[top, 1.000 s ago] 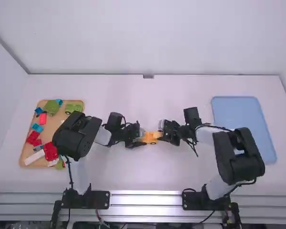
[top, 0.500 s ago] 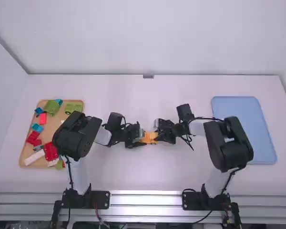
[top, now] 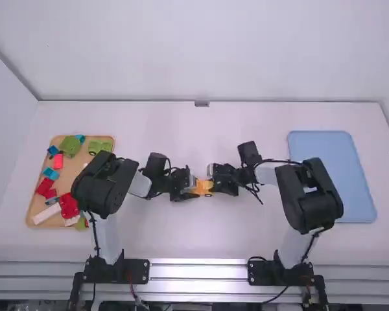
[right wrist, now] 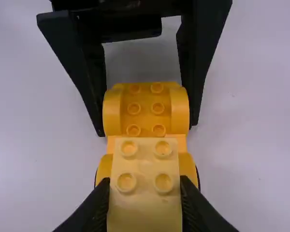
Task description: Assemble lego blocks to make yellow taxi
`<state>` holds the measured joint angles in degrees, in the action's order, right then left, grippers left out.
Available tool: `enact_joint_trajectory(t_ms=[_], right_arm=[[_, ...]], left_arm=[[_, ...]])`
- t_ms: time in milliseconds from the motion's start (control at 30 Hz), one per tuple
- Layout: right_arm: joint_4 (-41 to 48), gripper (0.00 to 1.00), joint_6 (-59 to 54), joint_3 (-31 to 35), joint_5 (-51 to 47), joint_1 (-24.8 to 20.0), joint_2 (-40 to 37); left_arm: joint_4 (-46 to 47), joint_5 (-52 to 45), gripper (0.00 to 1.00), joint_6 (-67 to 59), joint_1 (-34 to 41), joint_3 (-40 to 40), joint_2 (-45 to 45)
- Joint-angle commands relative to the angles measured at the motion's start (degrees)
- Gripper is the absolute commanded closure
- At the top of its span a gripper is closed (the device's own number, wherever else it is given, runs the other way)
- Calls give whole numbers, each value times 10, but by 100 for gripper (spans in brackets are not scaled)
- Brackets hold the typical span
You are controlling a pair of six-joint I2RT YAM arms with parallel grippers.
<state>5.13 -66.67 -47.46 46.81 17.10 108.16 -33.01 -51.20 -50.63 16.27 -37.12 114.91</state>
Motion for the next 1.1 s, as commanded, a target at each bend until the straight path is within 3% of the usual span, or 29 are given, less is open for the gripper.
enact_joint_trajectory(t_ms=[0, 100, 200, 333, 633, 700, 733, 767, 800, 833, 1067], right_arm=[[3, 89, -2, -3, -38, 12, 12], [3, 76, -2, -4, -31, 9, 12], [1, 53, -2, -8, -11, 4, 12], [3, 45, -9, -23, 33, -1, 2], [29, 44, -53, -33, 116, -32, -51], [55, 55, -75, -32, 132, -45, -65], [67, 76, -82, -32, 129, -50, -69], [68, 80, -82, -32, 128, -50, -69], [73, 96, -82, -32, 122, -52, -69], [79, 100, -81, -31, 110, -52, -66], [68, 100, -19, -31, 36, -21, -18]], left_arm=[[2, -4, 50, -13, 2, 1, 5], [2, -4, 50, -13, 5, 1, 5], [2, -4, 48, -13, 1, 1, 5], [2, -4, 48, -13, 4, 1, 5], [2, -4, 48, -13, 4, 1, 5], [2, -3, 48, -13, 4, 1, 5], [2, -4, 48, -13, 5, 1, 5], [2, -4, 48, -13, 5, 1, 5], [2, -4, 48, -13, 4, 1, 5], [2, -3, 48, -13, 3, 1, 5], [1, -2, 48, -13, 5, 1, 5]])
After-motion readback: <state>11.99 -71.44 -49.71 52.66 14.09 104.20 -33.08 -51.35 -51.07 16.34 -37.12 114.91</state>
